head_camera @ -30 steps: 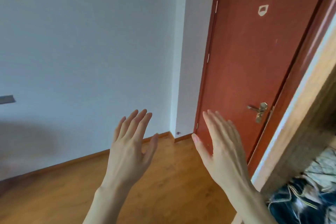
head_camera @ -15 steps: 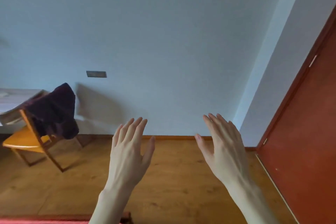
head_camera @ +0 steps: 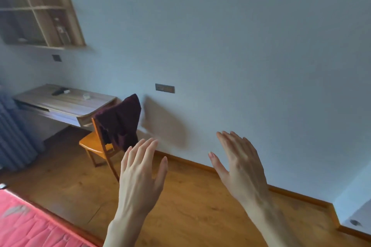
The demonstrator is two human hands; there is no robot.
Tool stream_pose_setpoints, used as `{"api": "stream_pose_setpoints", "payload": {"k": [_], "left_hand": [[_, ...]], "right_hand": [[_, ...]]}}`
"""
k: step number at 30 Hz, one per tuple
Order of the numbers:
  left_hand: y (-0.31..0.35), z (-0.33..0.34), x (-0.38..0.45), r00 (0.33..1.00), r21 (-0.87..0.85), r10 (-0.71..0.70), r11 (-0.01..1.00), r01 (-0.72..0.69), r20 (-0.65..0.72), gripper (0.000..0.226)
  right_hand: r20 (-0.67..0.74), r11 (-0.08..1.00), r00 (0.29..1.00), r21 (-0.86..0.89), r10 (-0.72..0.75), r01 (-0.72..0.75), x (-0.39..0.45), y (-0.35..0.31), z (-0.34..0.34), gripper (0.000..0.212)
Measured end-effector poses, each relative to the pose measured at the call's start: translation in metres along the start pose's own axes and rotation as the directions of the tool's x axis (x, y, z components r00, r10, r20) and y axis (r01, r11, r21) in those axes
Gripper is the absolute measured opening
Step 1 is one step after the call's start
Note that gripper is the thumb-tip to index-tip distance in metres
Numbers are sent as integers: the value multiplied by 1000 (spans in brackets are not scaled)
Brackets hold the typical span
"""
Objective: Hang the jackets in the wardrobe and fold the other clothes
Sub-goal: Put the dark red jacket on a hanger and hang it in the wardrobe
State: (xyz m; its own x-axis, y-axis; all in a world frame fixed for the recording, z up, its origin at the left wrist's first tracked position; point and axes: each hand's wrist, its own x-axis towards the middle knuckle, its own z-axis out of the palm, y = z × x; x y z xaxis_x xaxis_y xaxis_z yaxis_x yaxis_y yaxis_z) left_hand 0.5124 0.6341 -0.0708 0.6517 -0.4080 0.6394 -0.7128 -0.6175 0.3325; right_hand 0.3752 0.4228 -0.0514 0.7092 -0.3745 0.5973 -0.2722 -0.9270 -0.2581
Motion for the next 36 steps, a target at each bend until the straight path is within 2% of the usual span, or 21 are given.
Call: {"api": "stream_pose_setpoints", "payload": {"k": [6, 16, 25, 31, 36], "left_hand": [[-15, 54, 73, 996, 57, -64, 996, 68, -64, 46], [-84, 111, 153, 967, 137, -206, 964, 226, -147, 48], [-192, 197, 254, 935, 118, -284, 942, 313, -211, 49], [-279, 229, 317, 917, 142, -308, 926, 350, -254, 49], [-333, 252, 344, 885, 126, -377, 898, 421, -272, 48]], "right_hand": [[25, 993, 997, 94, -71, 69, 97, 22, 66, 64], [55, 965, 981, 197, -184, 170, 211, 10, 184, 61], [56, 929, 951, 236, -305, 285, 335, -12, 320, 61], [58, 918, 959, 311, -278, 247, 417, -43, 407, 59], [103, 912, 952, 333, -287, 238, 450, -59, 461, 58]]}}
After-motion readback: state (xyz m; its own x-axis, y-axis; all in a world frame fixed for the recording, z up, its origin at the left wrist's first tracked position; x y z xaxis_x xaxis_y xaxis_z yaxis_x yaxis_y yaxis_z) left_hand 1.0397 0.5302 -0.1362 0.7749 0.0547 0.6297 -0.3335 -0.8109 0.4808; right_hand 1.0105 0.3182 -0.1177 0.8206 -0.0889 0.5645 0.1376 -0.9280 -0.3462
